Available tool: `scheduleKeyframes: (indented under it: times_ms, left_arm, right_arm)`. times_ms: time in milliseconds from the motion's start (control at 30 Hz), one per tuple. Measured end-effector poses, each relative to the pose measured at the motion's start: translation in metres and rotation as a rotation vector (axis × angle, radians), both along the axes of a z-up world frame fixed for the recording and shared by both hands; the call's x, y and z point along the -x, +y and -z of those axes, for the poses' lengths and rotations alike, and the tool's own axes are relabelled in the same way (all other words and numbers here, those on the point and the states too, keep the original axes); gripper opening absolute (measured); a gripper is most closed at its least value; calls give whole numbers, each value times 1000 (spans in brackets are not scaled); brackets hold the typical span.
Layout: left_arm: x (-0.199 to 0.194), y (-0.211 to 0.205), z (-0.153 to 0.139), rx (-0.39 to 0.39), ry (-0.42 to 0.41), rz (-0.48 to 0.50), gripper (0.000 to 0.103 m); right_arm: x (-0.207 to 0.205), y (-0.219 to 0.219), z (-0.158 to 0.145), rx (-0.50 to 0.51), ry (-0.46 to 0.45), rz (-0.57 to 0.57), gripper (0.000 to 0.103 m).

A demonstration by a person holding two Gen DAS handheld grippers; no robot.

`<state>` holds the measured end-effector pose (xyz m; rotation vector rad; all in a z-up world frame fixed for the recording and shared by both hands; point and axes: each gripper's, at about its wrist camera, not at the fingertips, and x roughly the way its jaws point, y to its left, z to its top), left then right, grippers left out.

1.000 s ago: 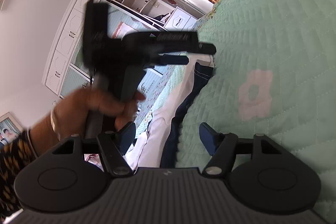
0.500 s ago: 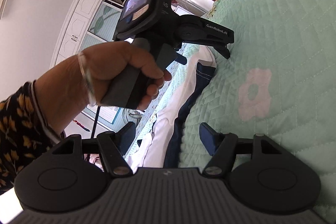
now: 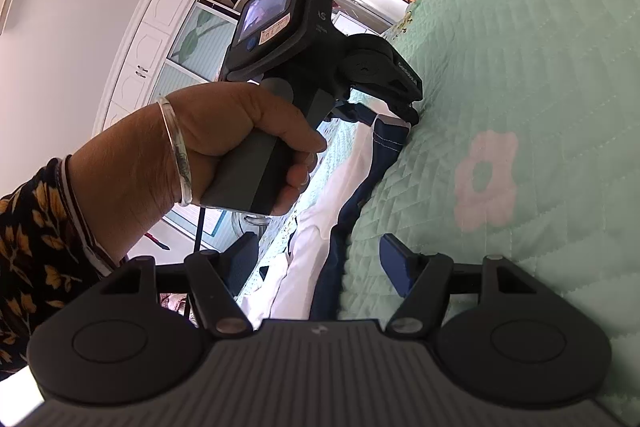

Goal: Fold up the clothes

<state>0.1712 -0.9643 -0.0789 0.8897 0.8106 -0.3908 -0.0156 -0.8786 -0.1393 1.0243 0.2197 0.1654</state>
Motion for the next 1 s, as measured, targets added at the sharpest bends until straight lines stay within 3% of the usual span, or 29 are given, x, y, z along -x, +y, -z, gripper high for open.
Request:
scheduleKeyframes:
  times_ms: [33,100,200,267,300,333,400,433,500,667,800,900,1000]
  left_arm:
    - [-2,-1,1,-17,-13,2,65]
    - [-5,-2,3,-50,-39,7,73]
    - [1,-7,7,-101,-69,52,71]
    - [6,-12,11,-127,-67,88,59]
    - [8,-14,11,-123,-48,93,44]
    - [10,-16,12,-115,-24,97,21]
    - [9,-15,11,-75,7,85,2]
    - [9,-14,11,-54,10,76,0]
    - [7,-10,9,-4,21,53,0]
    - [-12,26,-12,254,124,-16,0]
    - [-14,40,-25,352,137,4,0]
    - [-18,49,-31,383,131,-23,0]
    - [-18,63,-40,415,128,-40,0]
  right_arm:
    - [0,0,0,1,0,0,68]
    - [-1,0,0,1,0,0,68]
    - [-1,1,-1,3,1,0,68]
    - [1,1,-1,4,1,0,68]
    - [1,2,-1,4,1,0,68]
    - [1,2,-1,4,1,1,68]
    - [1,2,-1,6,1,1,68]
    - [1,2,-2,5,1,1,68]
    - [2,3,-2,4,0,2,68]
    - [2,0,0,-19,-13,6,68]
    - [3,-5,3,-66,-37,10,68]
    - [4,-11,9,-133,-59,13,68]
    - [9,-11,-3,-119,4,-50,69]
